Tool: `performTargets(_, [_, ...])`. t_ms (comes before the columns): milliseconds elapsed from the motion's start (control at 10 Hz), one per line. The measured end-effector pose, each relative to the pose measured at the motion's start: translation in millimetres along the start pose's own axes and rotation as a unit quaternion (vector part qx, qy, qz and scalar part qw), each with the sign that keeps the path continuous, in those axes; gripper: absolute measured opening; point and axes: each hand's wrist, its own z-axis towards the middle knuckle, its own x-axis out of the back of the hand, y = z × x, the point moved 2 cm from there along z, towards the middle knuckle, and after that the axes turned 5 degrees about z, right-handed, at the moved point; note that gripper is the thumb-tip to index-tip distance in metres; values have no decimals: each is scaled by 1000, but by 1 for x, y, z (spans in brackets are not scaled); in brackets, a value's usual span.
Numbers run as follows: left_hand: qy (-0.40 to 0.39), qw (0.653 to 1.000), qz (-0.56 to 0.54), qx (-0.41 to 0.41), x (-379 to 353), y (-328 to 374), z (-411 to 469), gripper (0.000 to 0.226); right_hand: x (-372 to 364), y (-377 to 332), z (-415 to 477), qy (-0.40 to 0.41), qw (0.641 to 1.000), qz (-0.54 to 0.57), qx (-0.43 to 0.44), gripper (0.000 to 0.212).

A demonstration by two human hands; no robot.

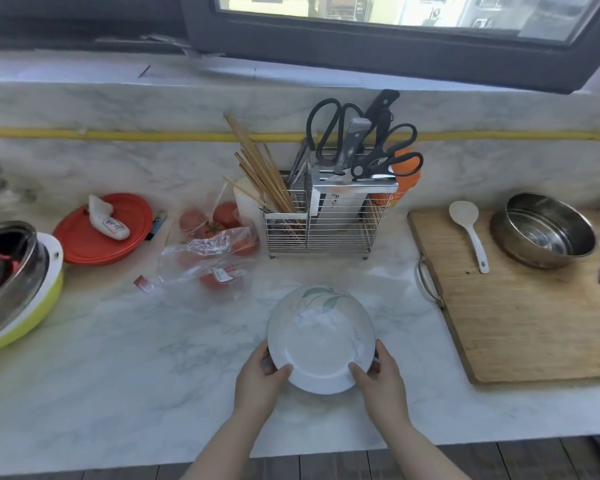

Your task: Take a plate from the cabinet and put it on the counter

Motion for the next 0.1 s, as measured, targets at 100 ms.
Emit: performTargets(100, [37,998,56,-4,16,7,1,71,10,-10,-3,23,998,-62,13,70])
